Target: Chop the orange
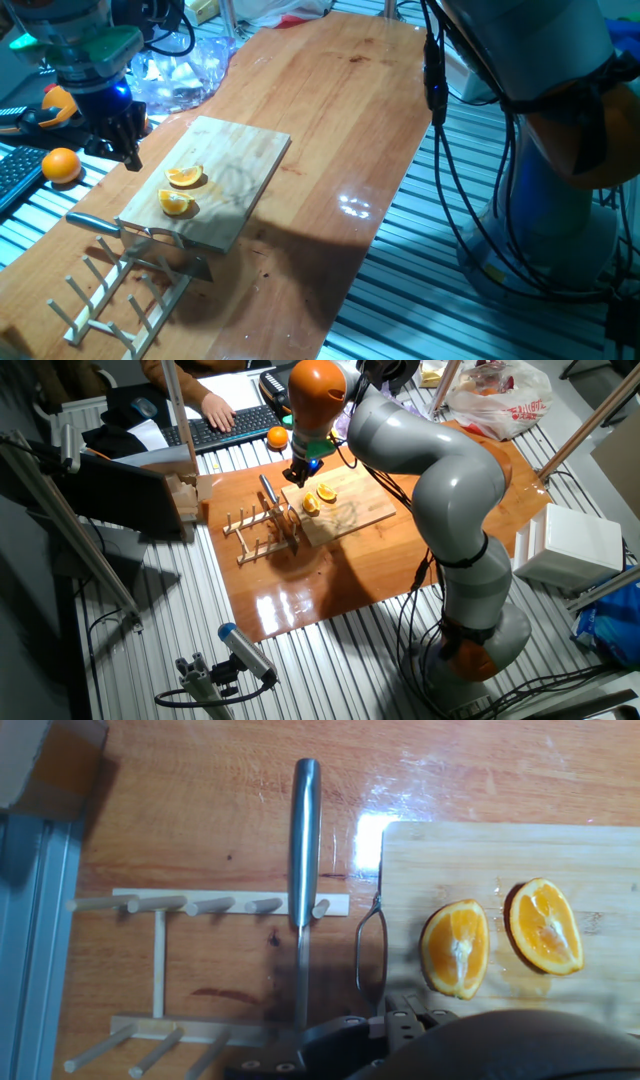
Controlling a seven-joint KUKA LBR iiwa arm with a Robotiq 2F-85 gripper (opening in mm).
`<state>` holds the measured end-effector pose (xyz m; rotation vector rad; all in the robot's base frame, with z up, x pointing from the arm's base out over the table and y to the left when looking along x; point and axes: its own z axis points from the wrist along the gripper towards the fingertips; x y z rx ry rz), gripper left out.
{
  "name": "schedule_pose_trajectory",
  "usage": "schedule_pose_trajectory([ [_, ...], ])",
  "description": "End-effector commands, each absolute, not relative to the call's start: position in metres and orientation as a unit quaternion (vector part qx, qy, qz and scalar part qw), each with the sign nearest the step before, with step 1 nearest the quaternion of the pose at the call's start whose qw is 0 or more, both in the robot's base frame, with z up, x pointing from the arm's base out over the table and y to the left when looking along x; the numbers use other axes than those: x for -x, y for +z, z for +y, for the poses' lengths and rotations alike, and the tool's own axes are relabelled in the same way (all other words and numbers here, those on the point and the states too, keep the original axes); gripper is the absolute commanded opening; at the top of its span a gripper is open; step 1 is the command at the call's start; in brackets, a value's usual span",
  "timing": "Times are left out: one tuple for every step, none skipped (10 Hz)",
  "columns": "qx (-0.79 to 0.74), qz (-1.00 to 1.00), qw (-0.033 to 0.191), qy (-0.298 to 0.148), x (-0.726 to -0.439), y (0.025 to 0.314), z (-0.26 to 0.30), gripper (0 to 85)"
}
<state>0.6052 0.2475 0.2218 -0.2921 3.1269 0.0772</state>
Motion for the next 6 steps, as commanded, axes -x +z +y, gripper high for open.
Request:
schedule_pose_trajectory([
  [0.093,0.995,-0.001,0.025,-0.605,0.2219,0.2475,0.0],
  [0.093,0.995,-0.001,0.025,-0.6049,0.222,0.2476,0.0],
  [0.093,0.995,0.001,0.025,-0.605,0.2219,0.2478,0.0],
  [0.093,0.995,0.002,0.025,-0.605,0.2219,0.2478,0.0],
  [0.094,0.995,0.001,0.026,-0.6048,0.2219,0.248,0.0],
  [0.094,0.995,0.0,0.028,-0.6043,0.2214,0.2487,0.0],
])
